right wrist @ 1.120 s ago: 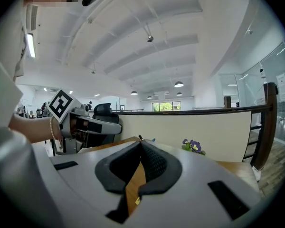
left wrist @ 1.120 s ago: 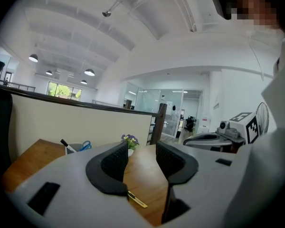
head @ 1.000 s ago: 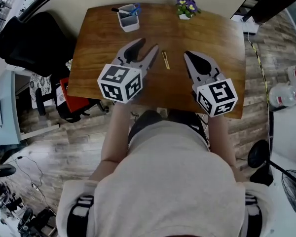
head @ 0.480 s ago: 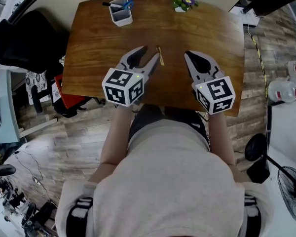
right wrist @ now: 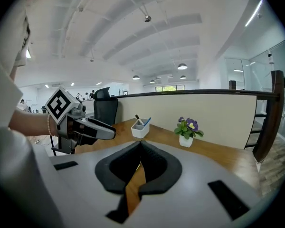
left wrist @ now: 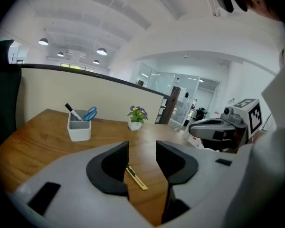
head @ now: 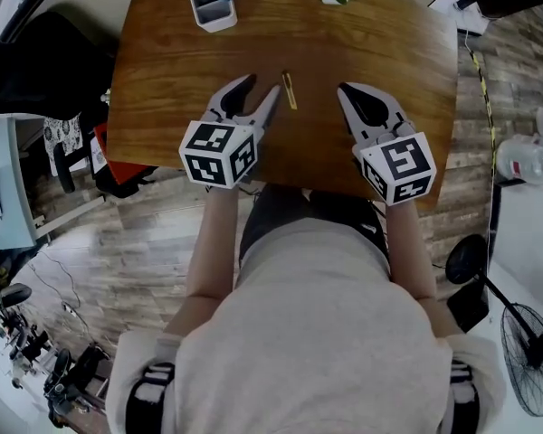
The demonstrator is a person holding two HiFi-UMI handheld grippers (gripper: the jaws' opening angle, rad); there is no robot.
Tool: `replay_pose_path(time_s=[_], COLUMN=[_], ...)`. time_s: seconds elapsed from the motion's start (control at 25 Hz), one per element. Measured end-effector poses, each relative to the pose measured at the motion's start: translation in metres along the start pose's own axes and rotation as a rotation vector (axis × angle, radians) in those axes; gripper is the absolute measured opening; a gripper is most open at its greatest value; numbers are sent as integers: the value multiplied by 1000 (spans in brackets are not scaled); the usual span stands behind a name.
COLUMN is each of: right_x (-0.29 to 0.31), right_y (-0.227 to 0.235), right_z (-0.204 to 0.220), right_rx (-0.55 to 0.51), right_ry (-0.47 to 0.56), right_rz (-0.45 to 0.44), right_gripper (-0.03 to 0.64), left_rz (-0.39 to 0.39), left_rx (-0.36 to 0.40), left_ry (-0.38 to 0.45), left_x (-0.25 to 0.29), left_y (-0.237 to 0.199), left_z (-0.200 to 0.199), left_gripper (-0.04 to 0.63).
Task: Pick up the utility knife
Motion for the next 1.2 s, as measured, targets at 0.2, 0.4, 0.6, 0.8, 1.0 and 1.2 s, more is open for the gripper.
replay_pose_path(time_s=[0.2,0.4,0.6,0.8,1.0,1.2], right_x=[7,13,21,24,39,45], right_y=[7,7,10,9,10,20], right_z=[12,30,47,62,71,82], right_rx=[10,37,61,78,78,88], right_ry=[-10,-36,-63,-87,-102,-114], right_rz=[-21,-34,-49,-80,-104,-120], right_gripper=[11,11,11,11,11,11], left_rz=[-25,-34,-39,-56,-81,-110], left_rx=[-4,-2,-9,-6,-2,-6], left_ry=[-52,-127,-187,-232,-268,-270], left_x=[7,14,25,37,54,75], left_y=[-1,2,7,7,-6,-7], left_z=[19,46,66,81,88,91], left_gripper=[186,190,195,195,191,192])
Point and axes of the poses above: the fingertips, and each gripper's own axes: x forward along the fingers, y to its right, z out of its underside, the point moved 4 cm from there along -x, backward along the fingers, and after that the axes turned 2 degrees about z, right-handed, at the moved point
